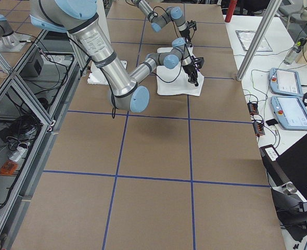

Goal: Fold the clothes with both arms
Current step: 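Release the hem at the collar and draw both grippers back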

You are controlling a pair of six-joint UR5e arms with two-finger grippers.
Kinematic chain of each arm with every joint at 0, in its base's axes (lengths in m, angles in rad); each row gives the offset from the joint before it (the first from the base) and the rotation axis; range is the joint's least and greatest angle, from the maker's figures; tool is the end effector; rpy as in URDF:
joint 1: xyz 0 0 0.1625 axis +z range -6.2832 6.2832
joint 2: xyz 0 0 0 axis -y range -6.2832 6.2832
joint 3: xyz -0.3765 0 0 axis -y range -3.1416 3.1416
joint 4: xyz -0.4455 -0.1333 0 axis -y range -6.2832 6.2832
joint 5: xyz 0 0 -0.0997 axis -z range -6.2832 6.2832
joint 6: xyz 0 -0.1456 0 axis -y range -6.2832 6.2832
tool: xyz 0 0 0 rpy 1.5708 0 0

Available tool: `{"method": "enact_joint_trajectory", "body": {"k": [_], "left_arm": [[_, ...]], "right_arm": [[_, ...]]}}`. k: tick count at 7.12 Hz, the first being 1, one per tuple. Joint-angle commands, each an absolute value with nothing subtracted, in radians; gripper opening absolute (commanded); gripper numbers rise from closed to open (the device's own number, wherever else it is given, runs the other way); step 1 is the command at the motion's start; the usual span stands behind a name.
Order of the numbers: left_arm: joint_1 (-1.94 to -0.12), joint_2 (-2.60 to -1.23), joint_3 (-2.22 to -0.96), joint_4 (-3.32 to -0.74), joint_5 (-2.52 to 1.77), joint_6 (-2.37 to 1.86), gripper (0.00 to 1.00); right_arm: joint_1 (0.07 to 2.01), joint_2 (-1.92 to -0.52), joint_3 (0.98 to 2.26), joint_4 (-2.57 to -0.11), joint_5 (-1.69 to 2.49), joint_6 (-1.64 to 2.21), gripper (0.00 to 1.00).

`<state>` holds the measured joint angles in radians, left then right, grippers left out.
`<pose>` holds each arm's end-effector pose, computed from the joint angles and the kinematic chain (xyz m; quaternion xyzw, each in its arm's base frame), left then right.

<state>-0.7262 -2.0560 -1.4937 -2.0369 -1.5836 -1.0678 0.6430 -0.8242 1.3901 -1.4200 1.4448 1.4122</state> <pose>0.4811 -0.6030 0.3357 0.2394 0.3492 -0.0982 0.9006 -0.5508 -0.6021 0.2434 0.1909 -0.2993 0.2456 0.9020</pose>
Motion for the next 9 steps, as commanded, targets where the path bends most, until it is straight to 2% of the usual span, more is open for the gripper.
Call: {"method": "enact_joint_trajectory", "body": {"k": [1,2,3,4,5,7,9], "left_arm": [[-0.726,-2.056,-1.491,-2.04,-1.585,-1.06,0.18],[-0.73,-2.052,-1.506,-2.057,-1.585,-0.925,0.99],[-0.741,-2.022,-1.597,-2.071,-1.601,-0.835,1.0],[-0.742,-1.967,-1.668,-2.075,-1.705,-0.83,1.0],[-0.736,-1.88,-1.751,-2.08,-1.739,-0.847,1.0],[-0.662,-1.707,-1.795,-2.234,-1.735,-0.934,1.0],[-0.56,-1.686,-1.793,-2.298,-1.724,-1.072,1.0]], "right_arm": [[0.643,-0.824,1.384,-1.411,1.445,1.408,0.28],[0.646,-0.824,1.39,-1.42,1.451,1.381,0.99],[0.682,-0.831,1.435,-1.448,1.533,1.312,1.0],[0.71,-0.865,1.533,-1.506,1.61,1.231,1.0],[0.709,-0.937,1.619,-1.509,1.612,1.22,1.0],[0.695,-0.959,1.657,-1.511,1.605,1.224,1.0],[0.69,-0.96,1.657,-1.509,1.601,1.224,1.0]]}}
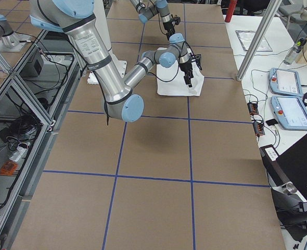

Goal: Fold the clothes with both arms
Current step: 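Release the hem at the collar and draw both grippers back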

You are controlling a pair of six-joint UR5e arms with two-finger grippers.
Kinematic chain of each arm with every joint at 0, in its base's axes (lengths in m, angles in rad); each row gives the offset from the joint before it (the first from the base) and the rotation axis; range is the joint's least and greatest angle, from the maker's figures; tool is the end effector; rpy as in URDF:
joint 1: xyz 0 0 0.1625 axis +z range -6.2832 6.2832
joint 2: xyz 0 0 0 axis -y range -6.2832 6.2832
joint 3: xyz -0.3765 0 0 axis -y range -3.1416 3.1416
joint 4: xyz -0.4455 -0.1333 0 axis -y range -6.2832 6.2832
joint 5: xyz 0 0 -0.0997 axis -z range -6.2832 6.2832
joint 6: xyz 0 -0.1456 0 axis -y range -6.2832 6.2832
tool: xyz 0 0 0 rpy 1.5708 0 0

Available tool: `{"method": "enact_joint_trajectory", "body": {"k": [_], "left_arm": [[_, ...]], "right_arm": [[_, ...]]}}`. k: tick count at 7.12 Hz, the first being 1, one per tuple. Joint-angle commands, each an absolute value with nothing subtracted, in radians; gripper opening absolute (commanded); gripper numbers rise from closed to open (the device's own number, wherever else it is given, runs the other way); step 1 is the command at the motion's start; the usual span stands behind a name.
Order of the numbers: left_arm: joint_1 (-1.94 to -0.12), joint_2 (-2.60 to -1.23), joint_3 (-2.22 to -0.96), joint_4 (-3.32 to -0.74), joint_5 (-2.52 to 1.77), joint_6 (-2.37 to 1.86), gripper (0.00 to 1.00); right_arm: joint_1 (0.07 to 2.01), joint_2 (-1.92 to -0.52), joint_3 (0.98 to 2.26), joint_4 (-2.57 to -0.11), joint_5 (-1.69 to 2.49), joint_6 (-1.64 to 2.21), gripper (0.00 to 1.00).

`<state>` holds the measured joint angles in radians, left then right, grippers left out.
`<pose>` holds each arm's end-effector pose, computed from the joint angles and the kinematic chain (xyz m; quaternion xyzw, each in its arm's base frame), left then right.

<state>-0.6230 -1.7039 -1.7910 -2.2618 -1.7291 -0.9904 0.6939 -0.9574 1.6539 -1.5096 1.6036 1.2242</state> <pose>0.4573 -0.4644 0.3676 0.2249 0.4487 0.0210 0.8647 -0.4797 -0.5662 0.2217 0.1706 -0.3284 0.1545 0.9160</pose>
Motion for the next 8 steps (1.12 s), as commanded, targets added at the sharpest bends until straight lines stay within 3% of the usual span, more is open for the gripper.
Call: {"method": "enact_joint_trajectory", "body": {"k": [1,8], "left_arm": [[-0.531,-1.701,-1.81,-2.296,-1.718,-1.121,1.0],[-0.489,-1.706,-1.822,-2.289,-1.718,-1.17,1.0]], "right_arm": [[0.69,-0.96,1.654,-1.508,1.6,1.224,1.0],[0.686,-0.957,1.652,-1.505,1.615,1.187,1.0]]}}
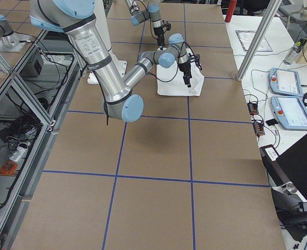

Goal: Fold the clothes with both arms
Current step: 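Release the hem at the collar and draw both grippers back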

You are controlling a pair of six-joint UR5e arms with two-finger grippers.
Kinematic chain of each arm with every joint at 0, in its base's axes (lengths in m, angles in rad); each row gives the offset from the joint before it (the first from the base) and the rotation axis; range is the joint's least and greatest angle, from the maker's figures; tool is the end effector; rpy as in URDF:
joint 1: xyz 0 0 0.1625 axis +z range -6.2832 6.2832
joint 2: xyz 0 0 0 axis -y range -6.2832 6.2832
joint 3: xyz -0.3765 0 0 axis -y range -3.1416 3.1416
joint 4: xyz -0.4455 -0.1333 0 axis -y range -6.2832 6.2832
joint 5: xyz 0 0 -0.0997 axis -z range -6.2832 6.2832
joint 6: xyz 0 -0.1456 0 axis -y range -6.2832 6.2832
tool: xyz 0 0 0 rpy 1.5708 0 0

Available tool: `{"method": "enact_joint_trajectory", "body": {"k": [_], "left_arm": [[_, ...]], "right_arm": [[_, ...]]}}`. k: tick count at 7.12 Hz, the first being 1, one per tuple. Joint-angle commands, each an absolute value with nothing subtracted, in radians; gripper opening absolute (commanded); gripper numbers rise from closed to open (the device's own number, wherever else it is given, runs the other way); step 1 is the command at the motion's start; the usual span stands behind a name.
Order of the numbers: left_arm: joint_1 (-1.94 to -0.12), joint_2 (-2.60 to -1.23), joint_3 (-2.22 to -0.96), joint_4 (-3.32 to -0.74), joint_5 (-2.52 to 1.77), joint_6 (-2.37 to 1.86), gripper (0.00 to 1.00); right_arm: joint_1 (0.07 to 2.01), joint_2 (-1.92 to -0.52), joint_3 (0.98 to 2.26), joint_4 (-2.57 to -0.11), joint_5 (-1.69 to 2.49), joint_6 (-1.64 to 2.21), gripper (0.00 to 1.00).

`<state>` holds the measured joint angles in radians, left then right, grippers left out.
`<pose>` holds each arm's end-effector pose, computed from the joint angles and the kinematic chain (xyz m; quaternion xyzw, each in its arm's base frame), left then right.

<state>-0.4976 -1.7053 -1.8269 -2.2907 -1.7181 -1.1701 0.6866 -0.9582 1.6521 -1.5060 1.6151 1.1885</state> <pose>0.5052 -0.4018 0.3406 0.1719 0.5007 -0.0023 0.8483 -0.4853 -0.5617 0.2226 0.1709 -0.3291 0.1326 0.9192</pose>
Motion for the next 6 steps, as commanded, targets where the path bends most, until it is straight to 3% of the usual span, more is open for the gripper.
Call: {"method": "enact_joint_trajectory", "body": {"k": [1,2,3,5,6], "left_arm": [[-0.467,-1.719,-1.816,-2.289,-1.718,-1.172,1.0],[-0.454,-1.73,-1.81,-2.287,-1.718,-1.173,0.98],[-0.453,-1.729,-1.809,-2.287,-1.718,-1.173,0.81],[-0.453,-1.723,-1.807,-2.287,-1.717,-1.177,0.06],[-0.453,-1.717,-1.809,-2.287,-1.677,-1.198,0.0]], "right_arm": [[0.686,-0.956,1.655,-1.503,1.614,1.189,1.0],[0.686,-0.956,1.655,-1.503,1.614,1.189,1.0],[0.686,-0.956,1.654,-1.505,1.614,1.189,1.0],[0.686,-0.956,1.655,-1.503,1.614,1.189,1.0],[0.686,-0.956,1.654,-1.503,1.614,1.189,1.0]]}}
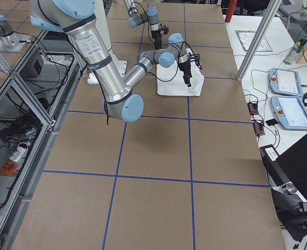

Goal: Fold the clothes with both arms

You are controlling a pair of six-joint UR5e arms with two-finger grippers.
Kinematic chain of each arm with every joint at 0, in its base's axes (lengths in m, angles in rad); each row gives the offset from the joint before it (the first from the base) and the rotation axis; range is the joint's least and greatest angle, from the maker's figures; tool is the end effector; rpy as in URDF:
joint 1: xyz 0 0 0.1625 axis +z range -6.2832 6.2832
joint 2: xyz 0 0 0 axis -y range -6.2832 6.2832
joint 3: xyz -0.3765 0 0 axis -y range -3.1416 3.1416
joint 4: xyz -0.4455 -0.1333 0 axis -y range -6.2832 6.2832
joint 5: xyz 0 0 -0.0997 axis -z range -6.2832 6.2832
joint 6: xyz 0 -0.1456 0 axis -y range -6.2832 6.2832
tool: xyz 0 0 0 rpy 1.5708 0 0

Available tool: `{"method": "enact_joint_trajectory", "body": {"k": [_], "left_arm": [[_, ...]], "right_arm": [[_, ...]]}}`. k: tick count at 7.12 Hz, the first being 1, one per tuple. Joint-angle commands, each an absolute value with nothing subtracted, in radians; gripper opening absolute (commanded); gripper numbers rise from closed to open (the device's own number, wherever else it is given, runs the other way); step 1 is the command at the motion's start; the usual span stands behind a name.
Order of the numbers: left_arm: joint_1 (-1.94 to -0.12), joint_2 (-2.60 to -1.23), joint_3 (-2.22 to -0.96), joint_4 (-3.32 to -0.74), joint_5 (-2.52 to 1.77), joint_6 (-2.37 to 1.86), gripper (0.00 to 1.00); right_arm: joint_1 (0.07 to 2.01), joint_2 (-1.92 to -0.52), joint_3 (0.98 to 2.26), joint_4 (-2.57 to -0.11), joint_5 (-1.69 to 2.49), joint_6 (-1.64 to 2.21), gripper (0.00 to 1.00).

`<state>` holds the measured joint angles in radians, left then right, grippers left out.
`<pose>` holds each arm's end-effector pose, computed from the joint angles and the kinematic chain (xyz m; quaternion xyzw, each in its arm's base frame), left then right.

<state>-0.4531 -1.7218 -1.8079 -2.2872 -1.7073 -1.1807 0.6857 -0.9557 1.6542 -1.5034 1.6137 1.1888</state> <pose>0.5281 -0.3834 0.3419 0.1612 0.5013 0.0090 0.8501 -0.4854 -0.5613 0.2192 0.1730 -0.3317 0.1324 0.9179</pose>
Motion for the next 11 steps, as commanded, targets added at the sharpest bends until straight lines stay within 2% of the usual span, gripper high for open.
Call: {"method": "enact_joint_trajectory", "body": {"k": [1,4,6,7,8,11], "left_arm": [[-0.454,-1.712,-1.813,-2.287,-1.661,-1.198,0.0],[-0.48,-1.649,-1.842,-2.286,-1.663,-1.143,0.0],[-0.622,-1.655,-1.798,-2.283,-1.663,-0.923,0.0],[-0.715,-1.681,-1.731,-2.283,-1.664,-0.832,0.0],[-0.815,-1.785,-1.632,-2.28,-1.666,-0.725,0.0],[-0.94,-2.208,-1.149,-2.287,-1.67,-0.652,0.0]], "right_arm": [[0.686,-0.956,1.654,-1.503,1.614,1.189,1.0],[0.684,-0.956,1.654,-1.5,1.614,1.19,1.0],[0.681,-0.954,1.654,-1.499,1.614,1.19,1.0],[0.67,-0.954,1.655,-1.499,1.612,1.19,1.0],[0.661,-0.948,1.657,-1.499,1.609,1.19,1.0],[0.64,-0.94,1.661,-1.499,1.6,1.207,1.0]]}}
